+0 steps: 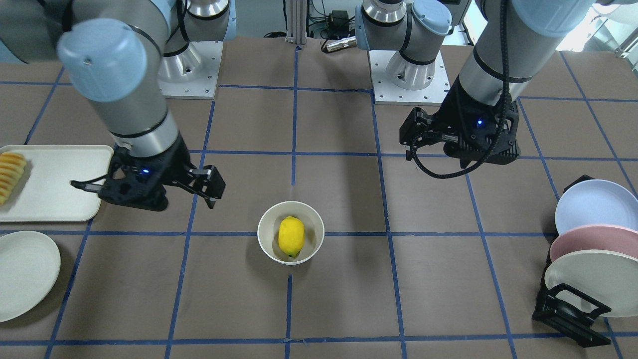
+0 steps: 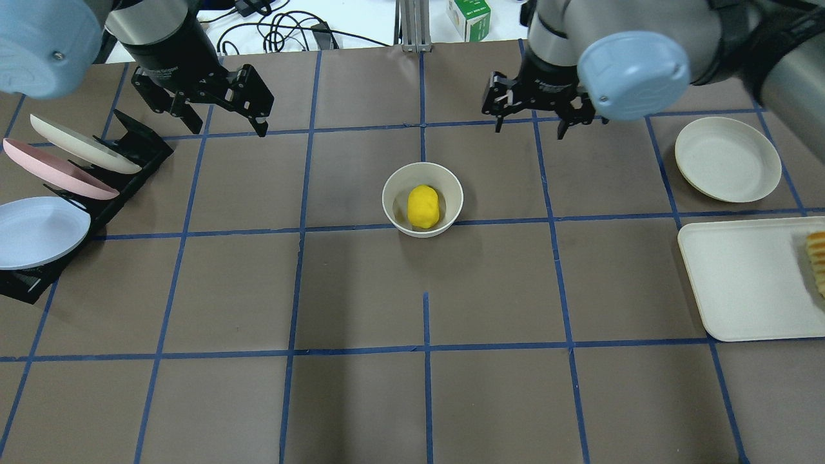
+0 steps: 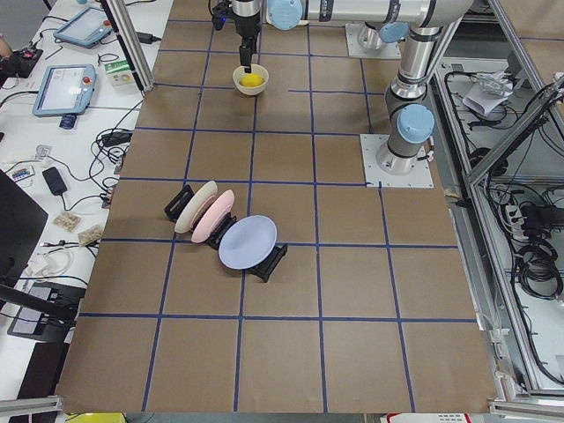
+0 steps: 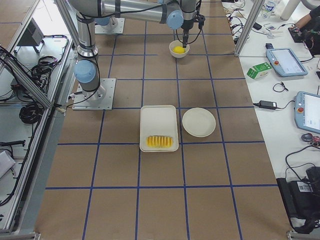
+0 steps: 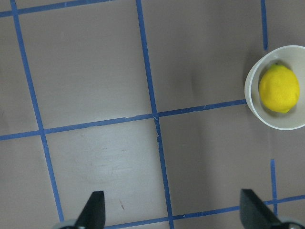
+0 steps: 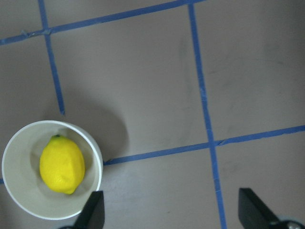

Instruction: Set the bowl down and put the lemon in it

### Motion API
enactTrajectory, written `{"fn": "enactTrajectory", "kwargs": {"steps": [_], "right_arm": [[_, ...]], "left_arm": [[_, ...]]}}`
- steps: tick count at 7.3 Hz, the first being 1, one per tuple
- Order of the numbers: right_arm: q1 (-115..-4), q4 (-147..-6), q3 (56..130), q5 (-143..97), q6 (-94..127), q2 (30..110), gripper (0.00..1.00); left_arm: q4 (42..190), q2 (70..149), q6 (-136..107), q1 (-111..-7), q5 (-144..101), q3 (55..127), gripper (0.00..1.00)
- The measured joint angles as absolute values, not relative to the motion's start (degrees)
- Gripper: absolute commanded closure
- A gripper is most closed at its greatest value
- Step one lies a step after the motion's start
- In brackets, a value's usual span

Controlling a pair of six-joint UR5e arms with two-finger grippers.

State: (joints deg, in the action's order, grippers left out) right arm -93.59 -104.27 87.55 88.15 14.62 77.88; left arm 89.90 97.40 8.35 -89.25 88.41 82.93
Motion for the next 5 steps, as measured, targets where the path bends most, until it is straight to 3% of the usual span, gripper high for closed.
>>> {"fn": "enactTrajectory", "kwargs": {"steps": [5], "right_arm": [[-89.5, -96.6, 90.1, 89.5, 11.1, 85.1, 0.00]], "left_arm": [[89.6, 97.3, 8.3, -89.4, 88.4, 83.1, 0.00]]}}
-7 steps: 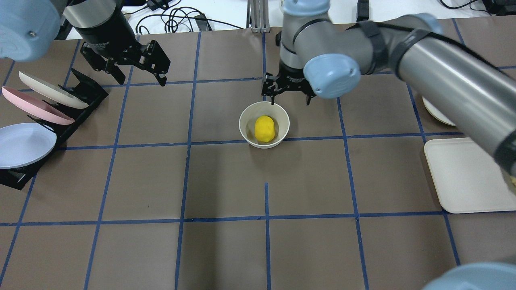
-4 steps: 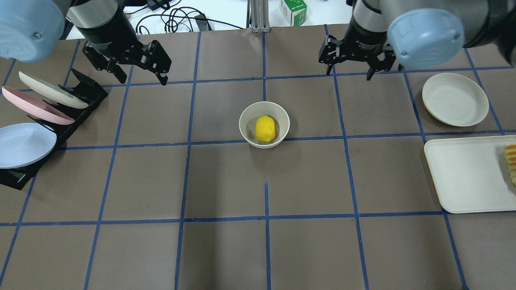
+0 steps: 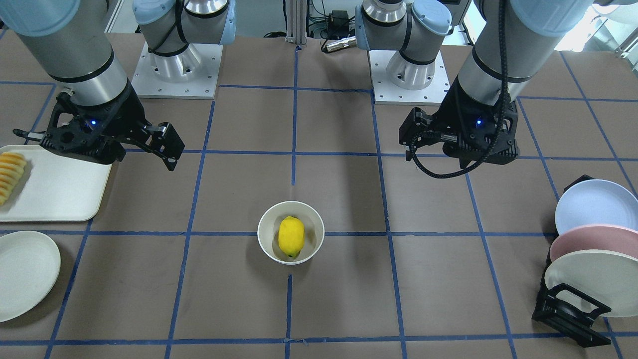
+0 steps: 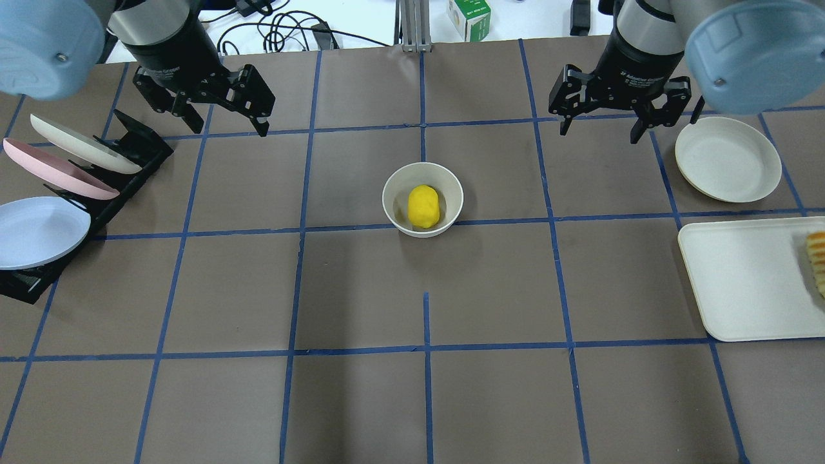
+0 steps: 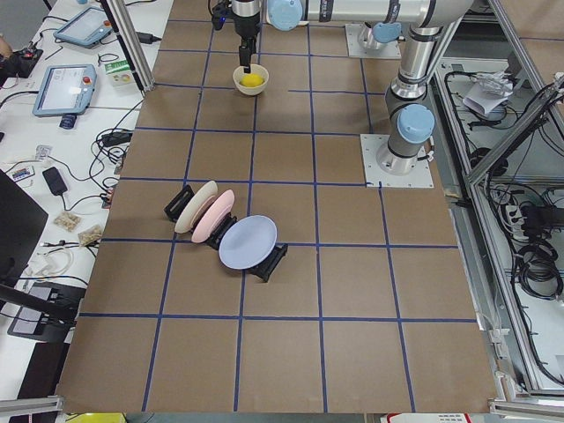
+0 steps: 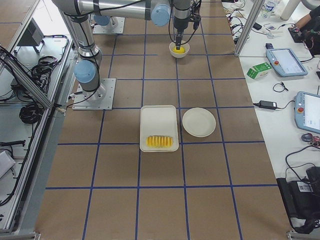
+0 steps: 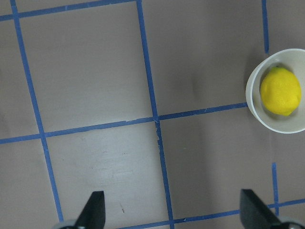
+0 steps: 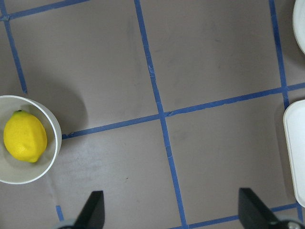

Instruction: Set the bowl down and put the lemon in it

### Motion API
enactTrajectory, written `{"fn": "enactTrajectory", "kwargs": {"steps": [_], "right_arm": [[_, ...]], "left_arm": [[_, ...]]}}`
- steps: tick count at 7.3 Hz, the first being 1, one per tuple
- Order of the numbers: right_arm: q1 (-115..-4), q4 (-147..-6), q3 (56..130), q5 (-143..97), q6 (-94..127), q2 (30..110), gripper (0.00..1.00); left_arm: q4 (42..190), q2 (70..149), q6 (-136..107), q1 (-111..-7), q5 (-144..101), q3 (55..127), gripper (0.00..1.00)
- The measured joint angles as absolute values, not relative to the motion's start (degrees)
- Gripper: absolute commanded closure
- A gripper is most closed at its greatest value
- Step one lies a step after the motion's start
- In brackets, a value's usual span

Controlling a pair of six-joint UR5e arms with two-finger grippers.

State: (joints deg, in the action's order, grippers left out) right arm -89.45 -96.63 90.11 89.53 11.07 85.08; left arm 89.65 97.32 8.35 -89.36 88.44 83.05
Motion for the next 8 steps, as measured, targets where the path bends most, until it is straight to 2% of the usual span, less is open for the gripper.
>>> {"fn": "enactTrajectory", "kwargs": {"steps": [8], "right_arm": [[-89.5, -94.7, 90.2, 89.7, 9.9, 85.9, 0.00]], "left_arm": [[88.5, 96.6, 8.4, -89.5, 88.4, 84.4, 0.00]]}}
